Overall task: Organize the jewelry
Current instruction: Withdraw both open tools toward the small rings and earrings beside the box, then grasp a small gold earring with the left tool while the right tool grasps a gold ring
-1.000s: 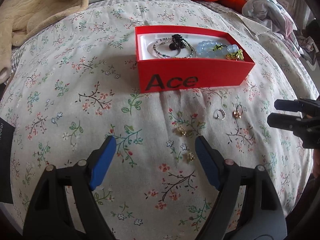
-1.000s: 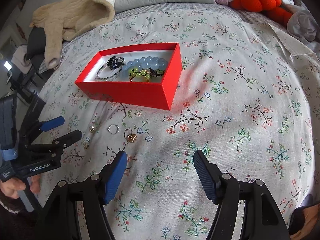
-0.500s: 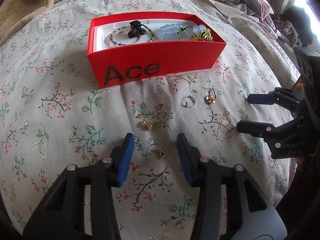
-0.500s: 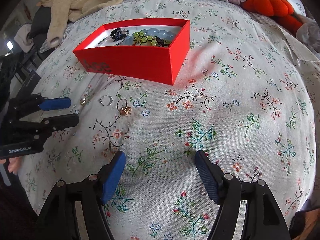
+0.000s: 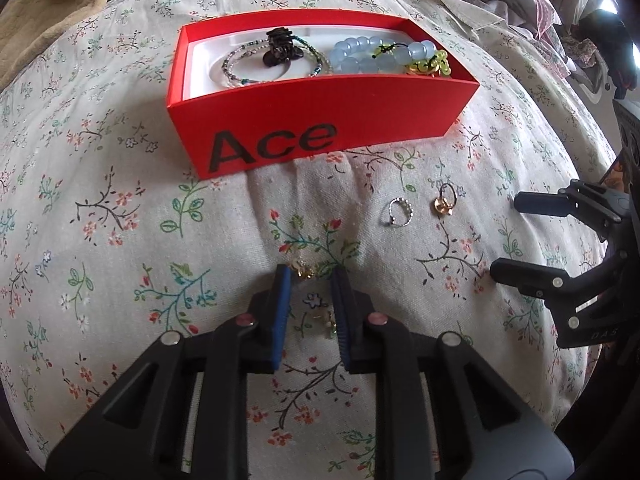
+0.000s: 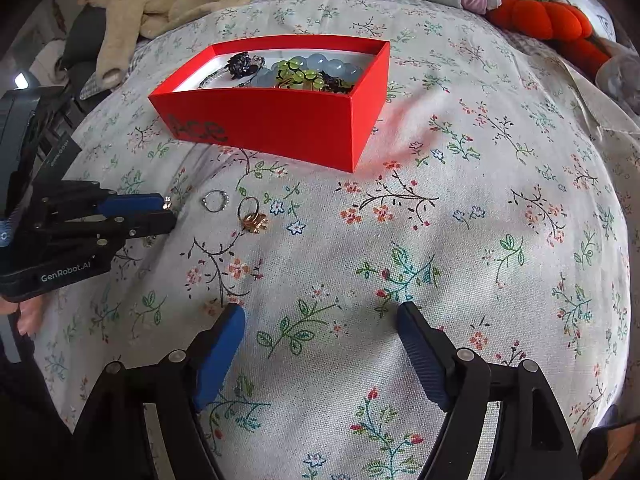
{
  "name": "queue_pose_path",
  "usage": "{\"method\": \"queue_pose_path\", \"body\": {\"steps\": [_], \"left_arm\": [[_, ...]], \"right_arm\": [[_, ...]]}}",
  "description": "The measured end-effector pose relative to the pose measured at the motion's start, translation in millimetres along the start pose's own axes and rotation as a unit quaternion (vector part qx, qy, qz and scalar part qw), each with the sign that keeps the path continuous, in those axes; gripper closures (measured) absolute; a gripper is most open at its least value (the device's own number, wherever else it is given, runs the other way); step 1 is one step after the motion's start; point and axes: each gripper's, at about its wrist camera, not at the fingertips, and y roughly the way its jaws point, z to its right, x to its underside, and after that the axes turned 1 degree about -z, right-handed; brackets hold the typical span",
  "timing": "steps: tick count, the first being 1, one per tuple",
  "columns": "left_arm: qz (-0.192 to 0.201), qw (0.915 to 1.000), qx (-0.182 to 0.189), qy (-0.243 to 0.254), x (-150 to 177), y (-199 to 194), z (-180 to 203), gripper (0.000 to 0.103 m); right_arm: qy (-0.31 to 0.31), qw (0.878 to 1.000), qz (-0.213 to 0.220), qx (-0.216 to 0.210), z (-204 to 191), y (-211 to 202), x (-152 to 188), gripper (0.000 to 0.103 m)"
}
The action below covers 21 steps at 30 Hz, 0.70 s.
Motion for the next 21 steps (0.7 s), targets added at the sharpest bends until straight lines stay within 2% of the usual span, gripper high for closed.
{"method": "queue_pose_path", "body": {"steps": [3,6,15,21], "left_arm": [[-0.002,1.0000,-0.007,-0.003,-1,2,-3,0.092],[-0.003,0.9999,-0.007,-0.010,-3,3,-7,0.096],[0.007,0.9997,-0.022,-0.003,-2,-6,-3,0.097],[0.020,0.9993,-0.023,-0.021,-3,-15,-12,0.097]], "right_arm": [[0.003,1.000,0.000,0.000,0,0,-1,0.023],[0.010,1.000,0.000,-0.003,0,0,-4,0.023],[0.004,1.000,0.001,-0.001,-11,7,-16,0.023],[-0.002,1.000,0.003,-0.001,-24,14,-26,0.023]]}}
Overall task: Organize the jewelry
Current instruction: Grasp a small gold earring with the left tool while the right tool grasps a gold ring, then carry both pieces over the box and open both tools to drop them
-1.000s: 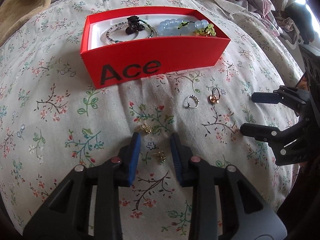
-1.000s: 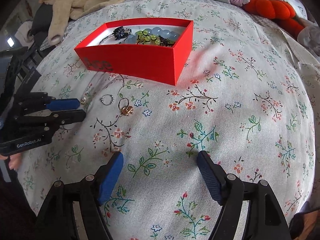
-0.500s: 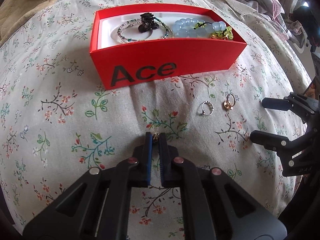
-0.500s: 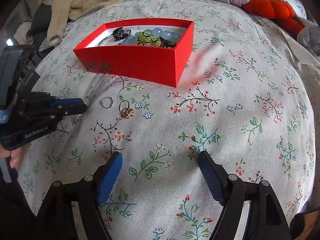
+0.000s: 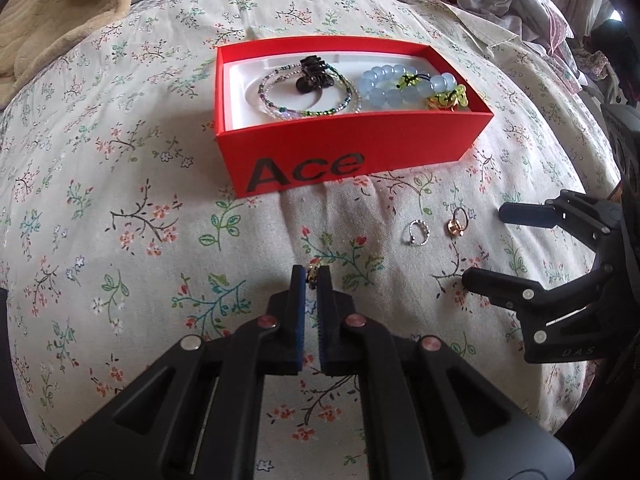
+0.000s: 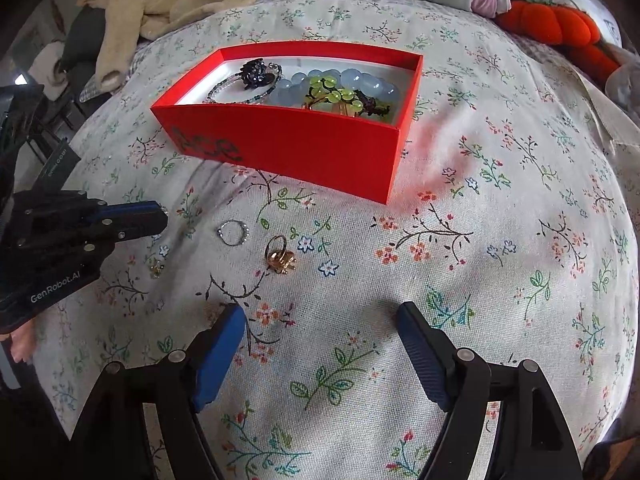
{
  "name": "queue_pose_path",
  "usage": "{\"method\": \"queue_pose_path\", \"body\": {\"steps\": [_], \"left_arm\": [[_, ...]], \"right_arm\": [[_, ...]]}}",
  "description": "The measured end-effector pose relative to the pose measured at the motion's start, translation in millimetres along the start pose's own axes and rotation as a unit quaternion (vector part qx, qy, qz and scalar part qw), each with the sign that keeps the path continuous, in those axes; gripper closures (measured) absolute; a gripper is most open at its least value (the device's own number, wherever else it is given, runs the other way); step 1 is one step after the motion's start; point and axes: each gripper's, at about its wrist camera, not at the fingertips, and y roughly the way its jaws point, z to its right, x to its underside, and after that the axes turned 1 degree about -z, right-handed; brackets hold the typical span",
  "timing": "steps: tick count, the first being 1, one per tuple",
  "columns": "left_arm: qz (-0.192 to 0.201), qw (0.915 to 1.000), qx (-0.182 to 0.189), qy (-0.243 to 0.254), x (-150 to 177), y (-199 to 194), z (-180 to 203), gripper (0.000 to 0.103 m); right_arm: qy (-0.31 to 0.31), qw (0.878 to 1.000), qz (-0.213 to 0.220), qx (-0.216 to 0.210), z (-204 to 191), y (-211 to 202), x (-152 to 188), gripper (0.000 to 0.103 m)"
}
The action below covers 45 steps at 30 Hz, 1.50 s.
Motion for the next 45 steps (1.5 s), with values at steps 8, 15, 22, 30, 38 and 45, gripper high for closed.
{"method": "queue_pose_path", "body": {"steps": [8,15,22,30,38,45], "left_arm": [[0.009,0.9999,0.005,-0.013,-2,-5,-7,0.097],[0.004,0.9998,0.005,-0.018,-2,-4,-10,0.097],[0.003,0.9998,0.005,-0.021,-2,-6,-10,0.097],[0.009,0.9996,0.002,-0.027,-4,-11,-11,0.097],[0.022,0.9989,0.002,-0.041,-9,-23,-12,0.097],[0.040,0.9977,0.011,-0.054,-18,-34,-13,0.097]], "right_arm": [[-0.026,1.000,0.007,-0.006,-18,6,-12,0.036],[-0.023,0.999,0.003,-0.024,-24,9,-23,0.071],[-0.008,1.000,-0.004,-0.025,-22,10,-27,0.089],[-0.009,1.000,-0.010,-0.019,-24,5,-27,0.089],[0.019,0.999,-0.031,-0.021,-10,-8,-21,0.089],[0.037,0.999,-0.006,-0.038,7,-34,-27,0.089]]}}
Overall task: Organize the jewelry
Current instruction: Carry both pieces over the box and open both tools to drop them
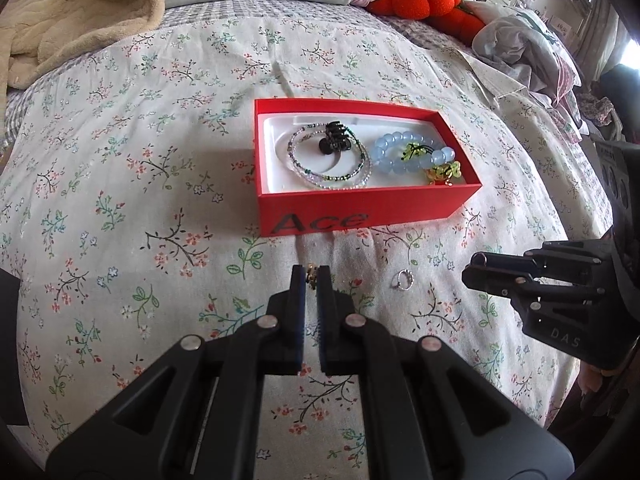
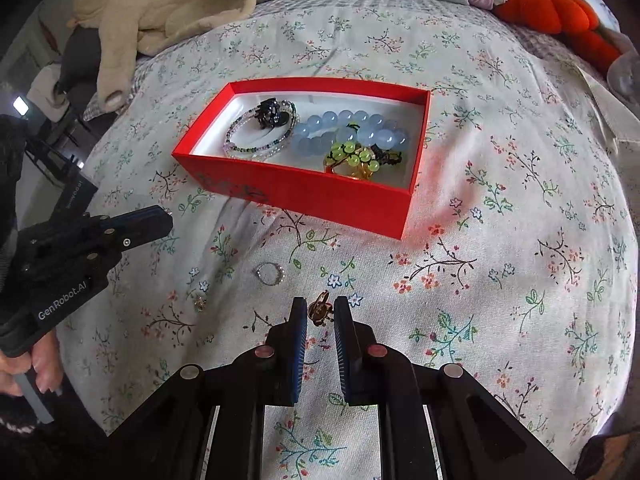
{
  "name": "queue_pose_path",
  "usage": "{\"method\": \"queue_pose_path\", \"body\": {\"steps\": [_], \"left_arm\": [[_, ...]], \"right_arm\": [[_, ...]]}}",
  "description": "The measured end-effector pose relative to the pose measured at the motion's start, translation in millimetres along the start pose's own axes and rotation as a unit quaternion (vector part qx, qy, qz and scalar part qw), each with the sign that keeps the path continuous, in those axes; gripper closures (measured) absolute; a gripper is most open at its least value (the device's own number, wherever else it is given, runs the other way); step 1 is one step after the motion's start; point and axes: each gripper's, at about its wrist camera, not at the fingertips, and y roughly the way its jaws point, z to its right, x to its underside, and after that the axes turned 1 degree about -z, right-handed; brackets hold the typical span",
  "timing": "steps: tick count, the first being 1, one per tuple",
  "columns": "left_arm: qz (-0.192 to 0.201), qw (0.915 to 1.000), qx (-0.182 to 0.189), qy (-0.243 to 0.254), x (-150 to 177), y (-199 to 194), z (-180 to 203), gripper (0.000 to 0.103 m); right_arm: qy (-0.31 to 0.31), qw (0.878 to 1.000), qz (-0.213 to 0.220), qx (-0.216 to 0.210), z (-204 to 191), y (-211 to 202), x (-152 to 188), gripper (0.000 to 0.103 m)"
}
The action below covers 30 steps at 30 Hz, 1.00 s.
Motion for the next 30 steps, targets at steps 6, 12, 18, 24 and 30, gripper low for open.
{"method": "queue_pose_path", "body": {"steps": [6,12,18,24,30], "left_arm": [[0.023,0.9994,0.011,-0.026,-13,-10,-5,0.097],[0.038,0.9980,0.021,-0.047,-24,-14,-5,0.097],[0.047,0.9969,0.030,-0.055,-34,-9,1,0.097],[0.044,0.9965,0.022,-0.068,-41,9,3,0.097],[0.051,0.9960,0.011,-0.073,-47,20,3,0.097]], "right_arm": [[-0.010,0.999,0.036,-0.014,4,-22,-5,0.089],[0.004,0.998,0.064,-0.024,9,-36,-14,0.089],[0.027,0.995,0.087,-0.027,19,-43,-23,0.089],[0.040,0.993,0.104,-0.025,25,-41,-33,0.089],[0.047,0.993,0.103,-0.025,26,-36,-38,0.089]]}}
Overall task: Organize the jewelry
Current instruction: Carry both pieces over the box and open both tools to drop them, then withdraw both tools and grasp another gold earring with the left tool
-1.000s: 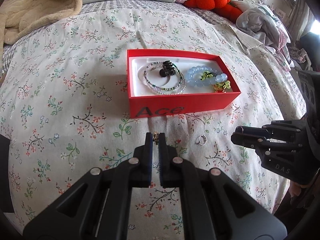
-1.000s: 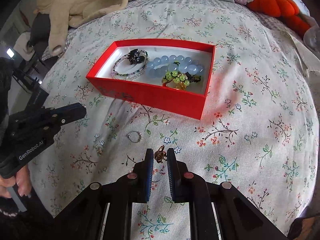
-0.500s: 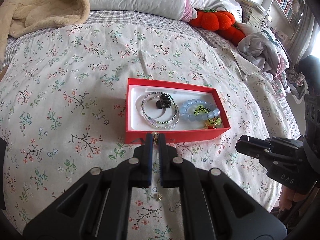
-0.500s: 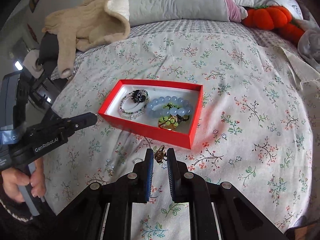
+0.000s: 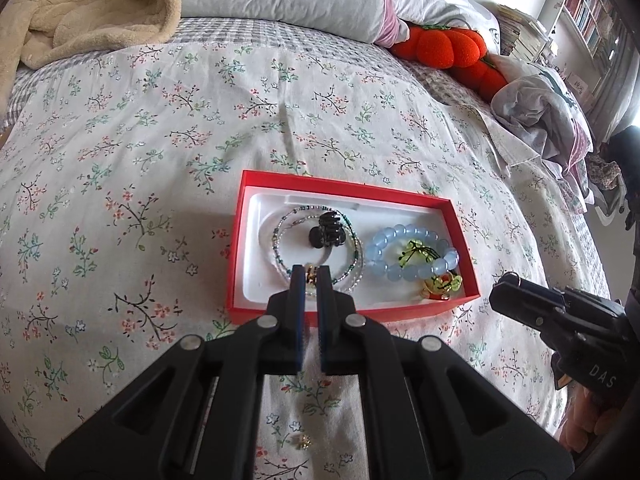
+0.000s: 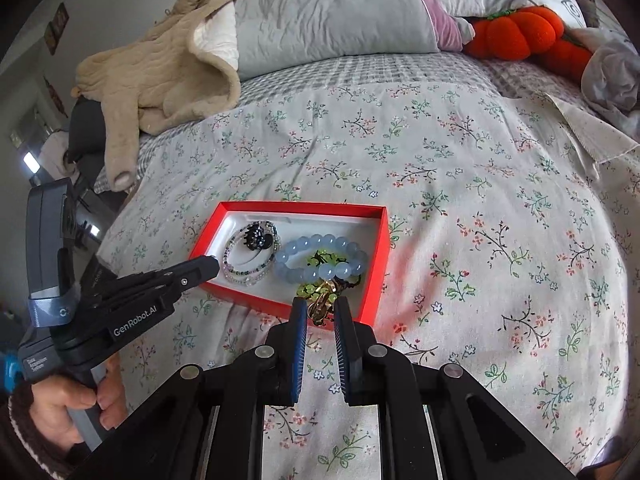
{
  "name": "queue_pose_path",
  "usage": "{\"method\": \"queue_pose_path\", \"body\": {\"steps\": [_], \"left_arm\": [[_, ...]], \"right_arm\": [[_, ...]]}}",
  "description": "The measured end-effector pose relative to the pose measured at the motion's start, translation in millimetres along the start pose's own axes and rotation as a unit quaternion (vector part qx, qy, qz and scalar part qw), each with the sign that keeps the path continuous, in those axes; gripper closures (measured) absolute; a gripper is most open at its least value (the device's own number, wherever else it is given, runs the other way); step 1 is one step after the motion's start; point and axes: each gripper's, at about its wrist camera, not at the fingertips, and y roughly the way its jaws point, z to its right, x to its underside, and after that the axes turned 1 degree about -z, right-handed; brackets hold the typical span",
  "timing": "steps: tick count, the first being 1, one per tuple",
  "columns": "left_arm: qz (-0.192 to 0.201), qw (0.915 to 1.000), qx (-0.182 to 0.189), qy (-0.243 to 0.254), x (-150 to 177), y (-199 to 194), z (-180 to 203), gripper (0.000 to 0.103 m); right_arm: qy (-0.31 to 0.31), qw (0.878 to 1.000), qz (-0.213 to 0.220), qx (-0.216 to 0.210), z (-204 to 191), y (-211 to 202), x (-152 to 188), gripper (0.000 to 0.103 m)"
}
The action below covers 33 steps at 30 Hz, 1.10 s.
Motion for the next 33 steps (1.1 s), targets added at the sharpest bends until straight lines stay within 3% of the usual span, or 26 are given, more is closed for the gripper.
{"method": "queue_pose_path", "body": {"steps": [9,12,17,21,23,33], "left_arm": [[0.003,0.9999,-0.009,0.005,-3,7,3,0.096],[0.005,0.9999,-0.007,0.007,-4,2,6,0.082],[0.003,0.9999,-0.015,0.007,-4,-11,6,0.077],[-0.002,0.9994,-0.033,0.011,-1,-20,1,0.057],[-0.006,0.9990,-0.043,0.011,1,-23,-4,0.053],[-0.076,0.9933,-0.086,-0.014,18,-15,-29,0.047]], "right_arm": [[-0.001,1.000,0.000,0.001,-2,2,1,0.089],[0.000,1.000,0.002,0.001,-1,2,0,0.089],[-0.005,1.000,0.002,0.001,-5,5,-3,0.089],[-0.012,1.000,0.001,-0.005,-12,8,-5,0.089],[-0.015,1.000,0.000,-0.007,-16,10,-7,0.089],[-0.030,0.999,-0.021,-0.015,-33,33,-13,0.089]]}}
